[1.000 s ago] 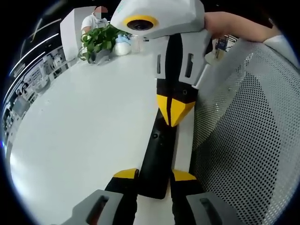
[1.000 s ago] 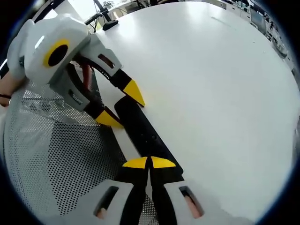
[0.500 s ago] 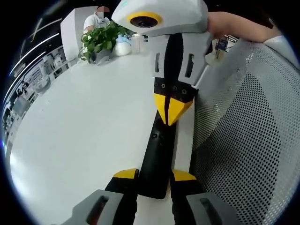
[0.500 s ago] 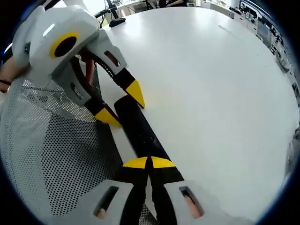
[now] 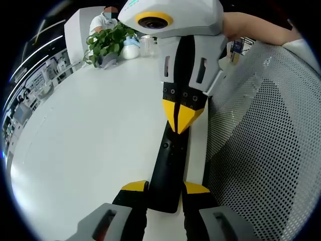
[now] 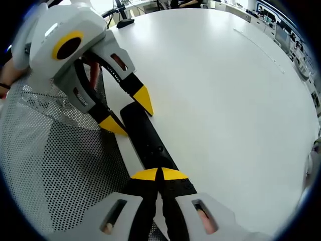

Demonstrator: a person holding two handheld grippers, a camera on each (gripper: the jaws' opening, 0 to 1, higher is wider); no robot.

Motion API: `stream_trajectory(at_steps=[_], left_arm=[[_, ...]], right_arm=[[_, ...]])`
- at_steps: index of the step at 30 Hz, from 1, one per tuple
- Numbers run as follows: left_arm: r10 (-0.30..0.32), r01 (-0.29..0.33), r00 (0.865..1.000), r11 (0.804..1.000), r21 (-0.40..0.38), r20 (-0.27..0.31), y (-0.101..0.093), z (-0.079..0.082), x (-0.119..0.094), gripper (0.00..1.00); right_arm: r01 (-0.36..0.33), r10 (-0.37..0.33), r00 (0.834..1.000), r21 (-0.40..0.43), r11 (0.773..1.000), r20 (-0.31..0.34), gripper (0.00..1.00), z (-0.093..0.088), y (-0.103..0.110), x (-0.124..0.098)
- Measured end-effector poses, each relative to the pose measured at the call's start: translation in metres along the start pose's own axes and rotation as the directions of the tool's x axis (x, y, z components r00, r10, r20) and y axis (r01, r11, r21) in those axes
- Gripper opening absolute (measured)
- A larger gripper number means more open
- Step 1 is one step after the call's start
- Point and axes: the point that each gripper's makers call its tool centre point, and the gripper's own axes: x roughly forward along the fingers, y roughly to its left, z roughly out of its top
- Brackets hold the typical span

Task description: Press the specified remote control buttons in sequence, fully releasing each button before pressing the next.

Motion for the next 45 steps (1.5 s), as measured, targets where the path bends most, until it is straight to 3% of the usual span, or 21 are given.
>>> stream_trajectory(at_steps=[9, 12, 22, 27, 33, 45], left_arm=[[-0.004, 0.004, 1.0, 1.0, 0.001, -0.007, -0.0004, 0.0003, 0.0003, 0.26], [-0.003, 0.003, 1.0, 1.0, -0.001, -0.008, -0.0002, 0.0003, 0.0004, 0.26], [-0.001, 0.001, 1.0, 1.0, -0.001, -0.015, -0.0002, -0.0004, -0.0001, 0.27], [-0.001, 0.001, 1.0, 1.0, 0.0, -0.016, -0.0003, -0.0003, -0.0001, 0.27], [-0.001, 0.001, 1.0, 1.0, 0.006, -0.012, -0.0004, 0.0006, 0.0004, 0.26], [-0.004, 0.004, 1.0, 1.0, 0.013, -0.01, -0.001, 0.0011, 0.0008, 0.26]], right_arm=[[-0.02, 0.019, 1.0, 0.036, 0.999, 0.023, 0.0, -0.0001, -0.0014, 0.0006], [-0.015, 0.016, 1.0, -0.016, 1.0, 0.02, 0.0, 0.0003, 0.0001, 0.0013], [0.015, -0.016, 1.0, -0.06, 0.998, -0.025, 0.0, 0.001, 0.0012, 0.0019], [-0.006, 0.006, 1.0, 0.006, 1.0, -0.02, 0.0, 0.0028, 0.0001, 0.0023], [0.008, -0.008, 1.0, 0.004, 1.0, -0.011, 0.0, 0.0029, 0.001, 0.0022], [-0.016, 0.015, 1.0, 0.097, 0.995, 0.003, 0.0, 0.0032, -0.0003, 0.0007]])
